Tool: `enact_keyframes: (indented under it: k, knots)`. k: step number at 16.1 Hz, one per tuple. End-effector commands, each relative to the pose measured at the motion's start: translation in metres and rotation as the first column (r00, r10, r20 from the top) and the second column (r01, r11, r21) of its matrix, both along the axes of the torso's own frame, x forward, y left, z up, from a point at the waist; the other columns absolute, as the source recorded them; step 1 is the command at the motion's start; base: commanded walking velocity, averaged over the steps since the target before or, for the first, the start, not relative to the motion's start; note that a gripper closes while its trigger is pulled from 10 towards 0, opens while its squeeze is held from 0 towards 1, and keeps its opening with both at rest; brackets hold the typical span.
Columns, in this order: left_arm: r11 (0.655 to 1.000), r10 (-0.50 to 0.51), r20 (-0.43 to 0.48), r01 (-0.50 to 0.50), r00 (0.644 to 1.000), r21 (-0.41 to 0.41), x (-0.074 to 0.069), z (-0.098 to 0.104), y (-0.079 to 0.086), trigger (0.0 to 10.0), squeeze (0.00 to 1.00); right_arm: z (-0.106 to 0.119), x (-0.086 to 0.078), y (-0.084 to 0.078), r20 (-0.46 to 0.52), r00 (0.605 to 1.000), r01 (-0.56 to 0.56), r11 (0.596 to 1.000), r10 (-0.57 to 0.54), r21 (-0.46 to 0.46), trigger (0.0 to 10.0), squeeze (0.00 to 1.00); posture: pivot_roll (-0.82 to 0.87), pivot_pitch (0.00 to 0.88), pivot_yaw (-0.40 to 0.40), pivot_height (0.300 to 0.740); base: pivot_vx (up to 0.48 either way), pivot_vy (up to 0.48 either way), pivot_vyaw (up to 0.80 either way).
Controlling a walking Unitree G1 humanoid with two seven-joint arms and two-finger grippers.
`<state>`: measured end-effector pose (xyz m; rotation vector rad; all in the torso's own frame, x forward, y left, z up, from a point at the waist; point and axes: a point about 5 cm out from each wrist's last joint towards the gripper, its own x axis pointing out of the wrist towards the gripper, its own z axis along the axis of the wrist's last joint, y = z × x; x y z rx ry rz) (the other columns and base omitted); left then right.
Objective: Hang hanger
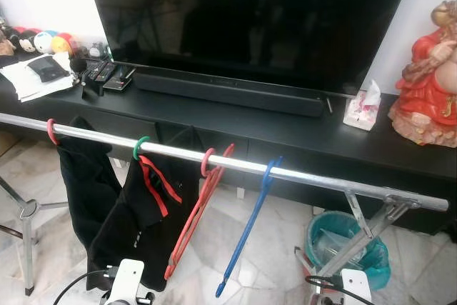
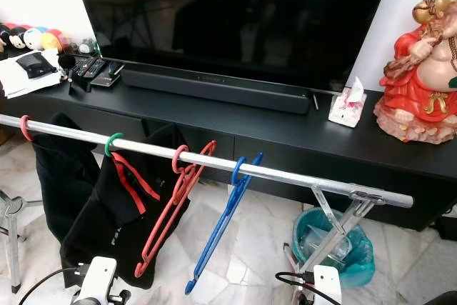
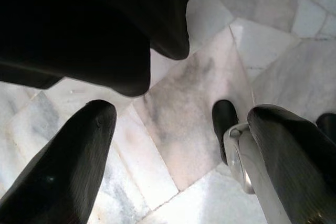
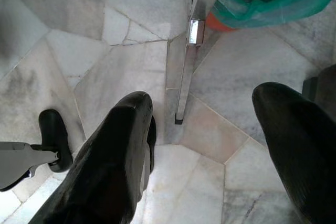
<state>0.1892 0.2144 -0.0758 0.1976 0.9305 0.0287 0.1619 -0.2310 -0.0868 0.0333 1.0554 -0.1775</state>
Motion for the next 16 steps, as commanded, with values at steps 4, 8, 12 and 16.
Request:
enact_keyframes:
  k: [4,8,12,16]
  knots:
    - [1.000,-0.002,-0.029,0.002,1.000,-0.013,-0.006,-0.005,-0.006,10.0,0.00,-0.001,-0.002,0.000,0.007,1.000,0.027,1.000,-0.027,0.004,10.0,0.00,0.05,0.000,0.002,0.740,0.000,0.000,0.00]
    - [0.999,0.038,-0.101,-0.038,0.994,0.004,-0.032,-0.014,0.008,10.0,0.00,-0.001,-0.002,0.002,0.014,0.999,0.030,0.999,-0.031,0.011,10.0,0.00,0.05,0.000,0.010,0.740,0.000,0.000,0.00]
    - [0.998,0.056,-0.138,-0.055,0.989,0.009,-0.045,-0.017,0.016,10.0,0.00,-0.002,-0.003,0.003,0.008,1.000,0.012,1.000,-0.012,0.010,10.0,0.00,0.04,0.000,0.016,0.740,0.000,0.000,0.00]
    - [0.999,0.038,-0.167,-0.035,0.985,0.025,-0.052,-0.019,0.020,10.0,0.00,-0.003,-0.004,0.004,0.005,1.000,0.018,1.000,-0.019,0.014,10.0,0.00,0.03,0.000,0.027,0.740,0.000,0.000,0.00]
